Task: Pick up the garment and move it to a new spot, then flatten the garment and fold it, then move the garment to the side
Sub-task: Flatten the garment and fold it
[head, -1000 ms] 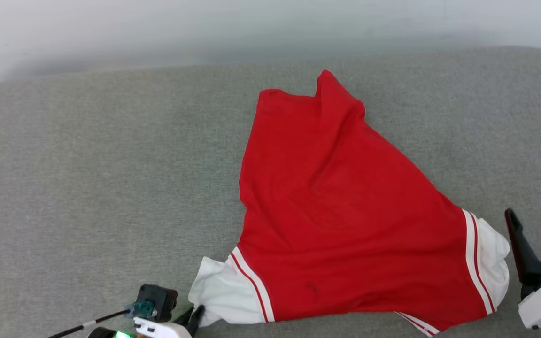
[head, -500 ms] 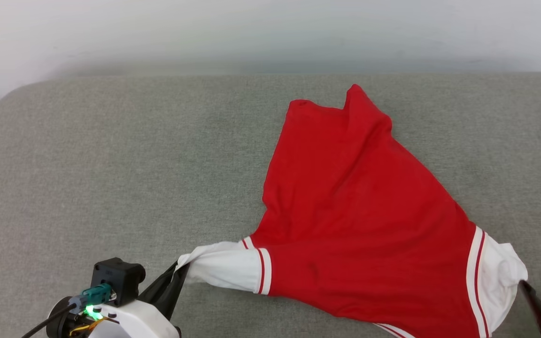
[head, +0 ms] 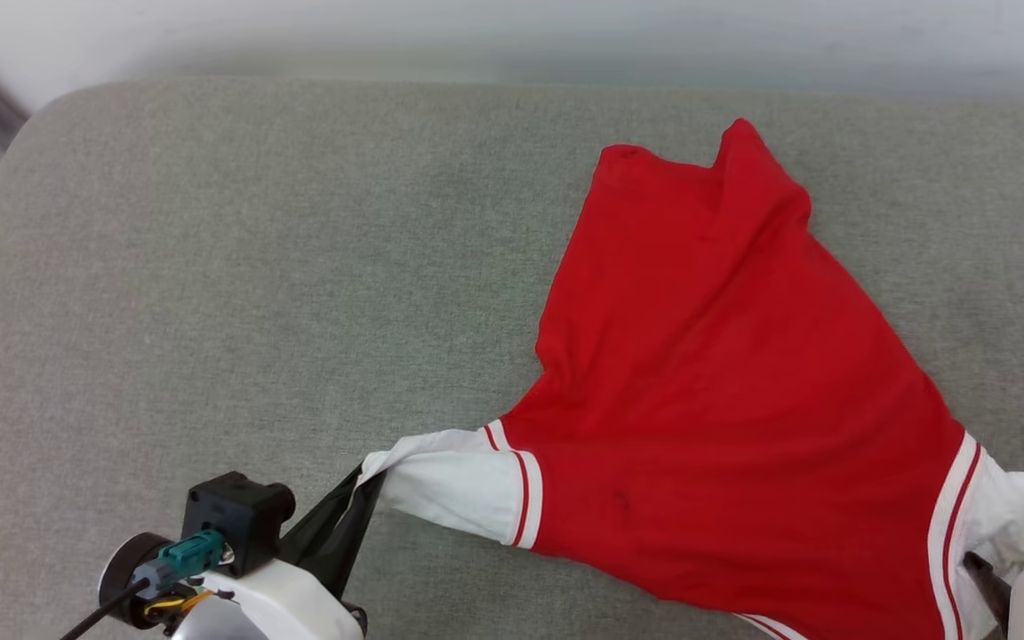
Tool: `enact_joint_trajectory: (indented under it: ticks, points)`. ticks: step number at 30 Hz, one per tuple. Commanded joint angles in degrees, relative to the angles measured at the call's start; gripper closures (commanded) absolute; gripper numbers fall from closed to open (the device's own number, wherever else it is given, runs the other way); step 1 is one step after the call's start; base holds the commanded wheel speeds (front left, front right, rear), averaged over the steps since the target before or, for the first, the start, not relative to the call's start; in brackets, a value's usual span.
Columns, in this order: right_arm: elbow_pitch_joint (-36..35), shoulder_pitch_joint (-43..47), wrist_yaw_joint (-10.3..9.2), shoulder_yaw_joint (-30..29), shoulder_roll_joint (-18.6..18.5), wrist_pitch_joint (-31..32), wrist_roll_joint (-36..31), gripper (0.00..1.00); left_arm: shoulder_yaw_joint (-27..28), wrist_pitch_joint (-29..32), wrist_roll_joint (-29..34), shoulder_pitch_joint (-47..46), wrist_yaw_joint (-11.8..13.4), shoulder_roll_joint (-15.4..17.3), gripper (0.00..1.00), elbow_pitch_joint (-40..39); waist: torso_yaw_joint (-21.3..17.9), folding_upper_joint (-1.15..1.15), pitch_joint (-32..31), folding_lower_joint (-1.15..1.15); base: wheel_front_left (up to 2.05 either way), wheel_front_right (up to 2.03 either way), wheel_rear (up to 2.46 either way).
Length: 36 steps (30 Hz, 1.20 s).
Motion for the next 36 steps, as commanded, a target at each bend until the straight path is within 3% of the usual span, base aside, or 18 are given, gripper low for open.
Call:
enact_joint_trajectory:
  ticks: [1,7,8,9,15,24,36]
  points:
    - [1.82,0.15,-0.02,0.73,0.45,0.82,-0.79,0.00,-0.24,0.02,0.27,-0.93,-0.09,-0.26,1.00,0.10,0.64,0.00,0.77,0.00,0.00,0.00,0.00]
    - [7.60,1.16,-0.02,3.51,1.78,0.76,-1.77,0.00,-0.42,0.29,0.26,-1.61,-0.30,-0.19,1.00,1.15,1.02,0.00,1.60,0.00,0.00,0.00,0.00]
    - [9.32,1.68,-0.01,4.92,2.03,0.64,-0.94,0.85,-0.32,0.37,-0.26,-1.39,-0.49,0.06,1.00,1.74,0.69,0.00,1.23,0.00,0.00,0.00,0.00]
    - [9.43,1.72,0.00,5.29,1.99,0.46,-0.58,1.00,-0.23,0.35,-0.38,-1.16,-0.49,0.15,1.00,1.97,0.49,0.00,0.92,0.00,0.00,0.00,0.00]
    - [4.99,2.32,0.06,4.99,-0.01,0.42,4.05,1.00,0.99,-0.47,-1.15,0.17,-0.87,1.64,1.00,2.44,-1.23,0.00,-2.33,0.00,0.00,0.00,0.00]
    - [-9.08,0.98,-0.02,1.83,-6.03,2.76,10.54,1.00,5.60,0.72,-3.24,1.33,-0.80,6.70,1.00,-0.56,-5.07,0.00,-7.48,0.00,0.00,0.00,0.00]
    - [-19.71,-9.36,-0.02,-3.70,-7.63,6.68,18.81,1.00,15.42,4.07,-7.43,-2.26,-0.78,14.40,1.00,-7.61,-8.56,0.00,-12.03,0.00,0.00,0.00,0.00]
